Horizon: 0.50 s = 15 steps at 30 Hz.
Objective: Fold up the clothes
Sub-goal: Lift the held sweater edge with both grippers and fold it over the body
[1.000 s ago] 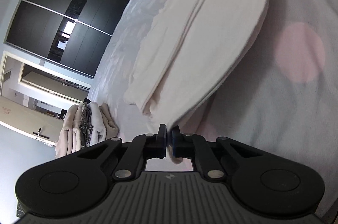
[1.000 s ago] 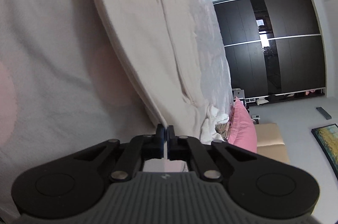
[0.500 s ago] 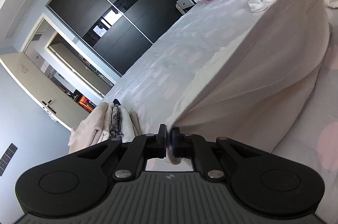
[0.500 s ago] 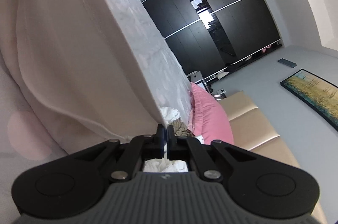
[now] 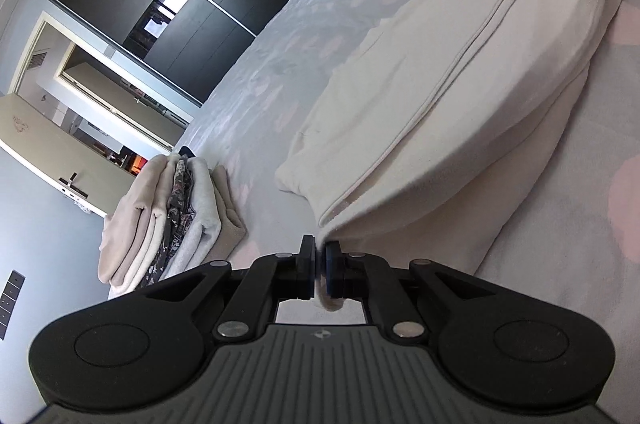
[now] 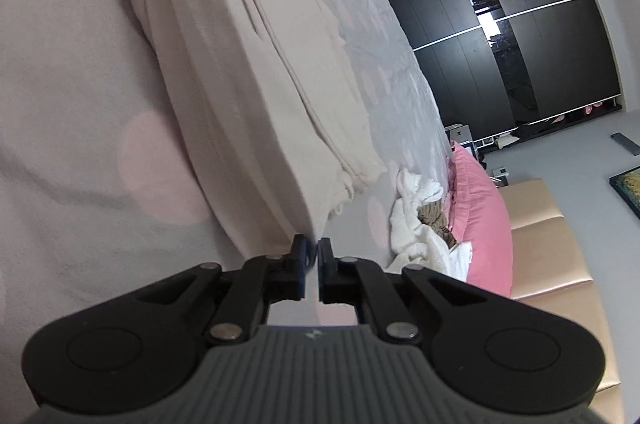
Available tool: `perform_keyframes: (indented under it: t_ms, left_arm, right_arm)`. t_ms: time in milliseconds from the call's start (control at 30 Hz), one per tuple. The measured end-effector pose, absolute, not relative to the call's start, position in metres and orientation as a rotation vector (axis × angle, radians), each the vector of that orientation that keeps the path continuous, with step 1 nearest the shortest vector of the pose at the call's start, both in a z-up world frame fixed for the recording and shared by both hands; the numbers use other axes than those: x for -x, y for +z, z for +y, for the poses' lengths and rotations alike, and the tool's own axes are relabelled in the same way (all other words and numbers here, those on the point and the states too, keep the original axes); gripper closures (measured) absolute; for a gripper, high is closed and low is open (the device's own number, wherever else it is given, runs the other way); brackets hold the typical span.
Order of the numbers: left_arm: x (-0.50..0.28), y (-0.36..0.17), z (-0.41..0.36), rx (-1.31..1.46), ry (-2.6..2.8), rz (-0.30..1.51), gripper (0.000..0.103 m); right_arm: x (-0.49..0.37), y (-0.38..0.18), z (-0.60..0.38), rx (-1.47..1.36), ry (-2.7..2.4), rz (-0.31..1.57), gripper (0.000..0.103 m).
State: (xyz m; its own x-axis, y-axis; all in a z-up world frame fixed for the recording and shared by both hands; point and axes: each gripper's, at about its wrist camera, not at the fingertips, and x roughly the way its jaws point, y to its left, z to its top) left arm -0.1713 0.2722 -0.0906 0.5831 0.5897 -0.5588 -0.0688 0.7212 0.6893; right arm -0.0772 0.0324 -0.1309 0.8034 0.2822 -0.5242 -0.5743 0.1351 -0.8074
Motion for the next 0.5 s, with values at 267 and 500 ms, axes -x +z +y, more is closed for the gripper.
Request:
perform_keyframes:
  t_ms: [267,500]
  left_arm:
    - [0.172,-0.098,0.275,-0.651,0.422,0.902,0.100]
    - [0.173,-0.097,0.275,-0.641,0.422,0.904,0.100]
  right_arm:
    - [0.095,-0.142,0.023,1.363,0.719,0.225,0.071]
    - [0.107,-0.171,0.014,1.573,0.694,0.122,0.062]
